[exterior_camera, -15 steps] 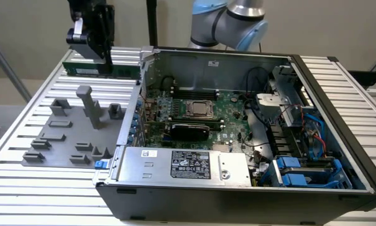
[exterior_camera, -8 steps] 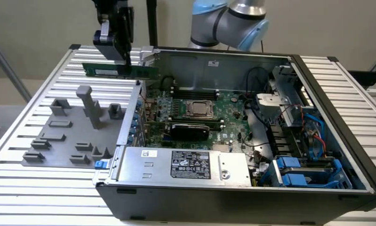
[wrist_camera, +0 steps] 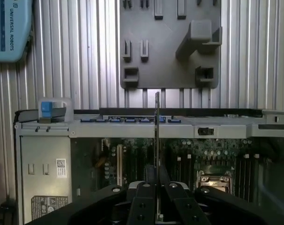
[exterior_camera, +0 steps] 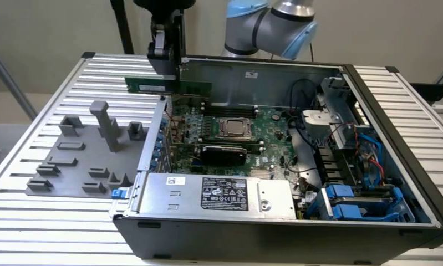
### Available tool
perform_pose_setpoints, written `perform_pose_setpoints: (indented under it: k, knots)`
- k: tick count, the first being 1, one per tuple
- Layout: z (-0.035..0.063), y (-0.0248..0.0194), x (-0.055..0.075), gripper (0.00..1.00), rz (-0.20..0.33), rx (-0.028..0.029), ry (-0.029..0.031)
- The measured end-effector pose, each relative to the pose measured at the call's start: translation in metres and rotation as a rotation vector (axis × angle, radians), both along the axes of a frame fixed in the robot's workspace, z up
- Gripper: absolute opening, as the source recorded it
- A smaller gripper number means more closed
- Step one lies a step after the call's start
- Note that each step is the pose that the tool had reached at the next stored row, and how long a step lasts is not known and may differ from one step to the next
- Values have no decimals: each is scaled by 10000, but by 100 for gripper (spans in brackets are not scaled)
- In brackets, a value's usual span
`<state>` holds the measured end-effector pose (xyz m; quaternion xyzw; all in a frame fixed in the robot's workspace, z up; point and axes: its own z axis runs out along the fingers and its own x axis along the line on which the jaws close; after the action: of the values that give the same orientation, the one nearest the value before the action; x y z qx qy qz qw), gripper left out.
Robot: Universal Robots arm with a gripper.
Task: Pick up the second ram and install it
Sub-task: 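Insert the second ram into the second slot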
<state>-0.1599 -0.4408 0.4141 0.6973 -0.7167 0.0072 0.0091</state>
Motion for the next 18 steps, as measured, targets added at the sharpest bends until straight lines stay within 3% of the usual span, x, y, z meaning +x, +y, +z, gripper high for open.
perform_pose_setpoints:
  k: [18]
  knots:
    - [-328,346,817,0,0,0,1]
